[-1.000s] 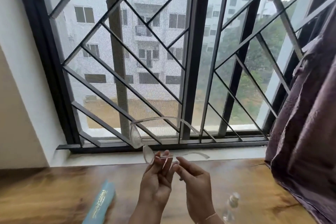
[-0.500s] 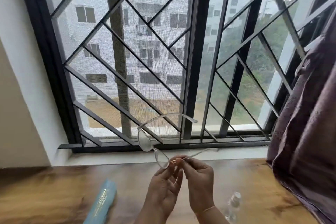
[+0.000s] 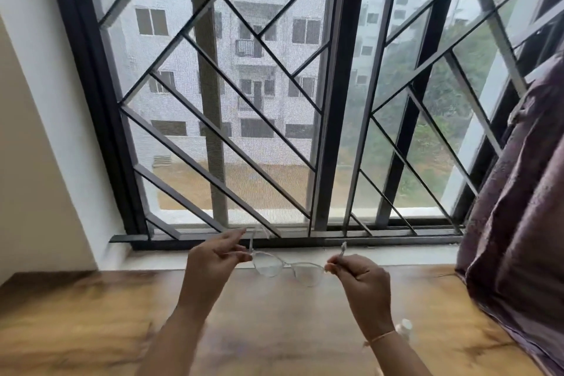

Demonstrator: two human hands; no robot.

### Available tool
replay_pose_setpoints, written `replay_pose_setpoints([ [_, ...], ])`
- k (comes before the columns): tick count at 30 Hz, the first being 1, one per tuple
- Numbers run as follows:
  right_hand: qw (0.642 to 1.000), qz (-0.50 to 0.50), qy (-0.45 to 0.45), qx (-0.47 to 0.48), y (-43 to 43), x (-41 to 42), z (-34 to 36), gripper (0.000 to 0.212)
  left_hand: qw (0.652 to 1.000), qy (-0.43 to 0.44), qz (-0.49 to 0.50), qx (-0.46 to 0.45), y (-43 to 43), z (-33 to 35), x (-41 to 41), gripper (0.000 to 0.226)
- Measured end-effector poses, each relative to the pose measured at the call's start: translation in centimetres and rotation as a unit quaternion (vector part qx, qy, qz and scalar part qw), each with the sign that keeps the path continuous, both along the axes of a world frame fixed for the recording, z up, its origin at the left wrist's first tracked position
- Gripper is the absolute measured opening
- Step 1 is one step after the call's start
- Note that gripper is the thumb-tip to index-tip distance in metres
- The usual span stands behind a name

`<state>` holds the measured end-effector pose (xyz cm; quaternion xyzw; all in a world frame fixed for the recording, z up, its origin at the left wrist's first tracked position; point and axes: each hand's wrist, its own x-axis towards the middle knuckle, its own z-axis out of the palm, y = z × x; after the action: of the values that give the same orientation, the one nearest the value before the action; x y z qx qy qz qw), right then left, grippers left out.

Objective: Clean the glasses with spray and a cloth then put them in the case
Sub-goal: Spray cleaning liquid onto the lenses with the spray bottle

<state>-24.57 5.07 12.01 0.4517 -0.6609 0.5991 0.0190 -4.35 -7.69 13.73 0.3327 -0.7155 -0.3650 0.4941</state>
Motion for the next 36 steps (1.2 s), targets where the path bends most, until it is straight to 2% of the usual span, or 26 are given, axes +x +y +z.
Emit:
replay_pose_setpoints([
  [3,1.0,0.008,0.01,-0.001,0.0,0.2,-0.1,0.021,0.995,-0.034,0.025,-0.087,0.0,-0.8,-0.4,0.038],
  [8,0.999,0.005,-0.008,0.031,0.6,-0.4,0.5,0.032,0.99,-0.011,0.07,-0.119,0.9,-1.5,-1.3,0.022],
  [10,0.998,-0.04,0.035,0.027,1.8,-1.0,0.9,0.047,0.986,-0.008,0.091,-0.143,0.9,-1.7,-1.8,0.019],
  [13,0.98,-0.174,0.089,-0.043,5.2,-1.2,0.5,0.051,0.982,-0.009,0.108,-0.155,0.5,-1.7,-2.5,0.026],
  [15,0.978,-0.199,0.037,-0.041,7.1,-1.1,-1.7,0.082,0.981,-0.006,0.116,-0.155,0.3,-1.5,-2.8,0.023],
  [17,0.981,-0.192,-0.021,0.015,7.9,-0.9,-5.5,0.106,0.982,0.0,0.117,-0.145,-0.1,-1.3,-3.0,0.019],
  [20,0.979,-0.166,-0.068,0.1,8.2,-2.1,-10.7,0.1,0.981,-0.005,0.116,-0.154,-0.5,-0.7,-3.6,0.018],
  [23,0.986,-0.109,-0.083,0.094,8.3,-3.5,-13.5,0.105,0.977,-0.013,0.126,-0.172,-0.6,0.2,-4.1,0.021],
  [25,0.994,-0.072,-0.052,0.068,8.2,-2.7,-11.7,0.099,0.974,-0.008,0.13,-0.184,-0.7,0.5,-4.3,0.021],
  [28,0.998,-0.039,0.025,0.041,6.9,0.1,-7.3,0.102,0.973,-0.004,0.127,-0.191,-1.0,0.5,-4.5,0.023],
  [33,0.989,0.04,0.122,-0.07,3.8,4.4,-1.0,0.098,0.973,0.004,0.122,-0.196,-1.2,0.1,-4.6,0.02],
  [36,0.983,0.042,0.147,-0.1,2.3,5.4,1.8,0.082,0.971,0.011,0.129,-0.199,-1.1,0.2,-4.7,0.016],
])
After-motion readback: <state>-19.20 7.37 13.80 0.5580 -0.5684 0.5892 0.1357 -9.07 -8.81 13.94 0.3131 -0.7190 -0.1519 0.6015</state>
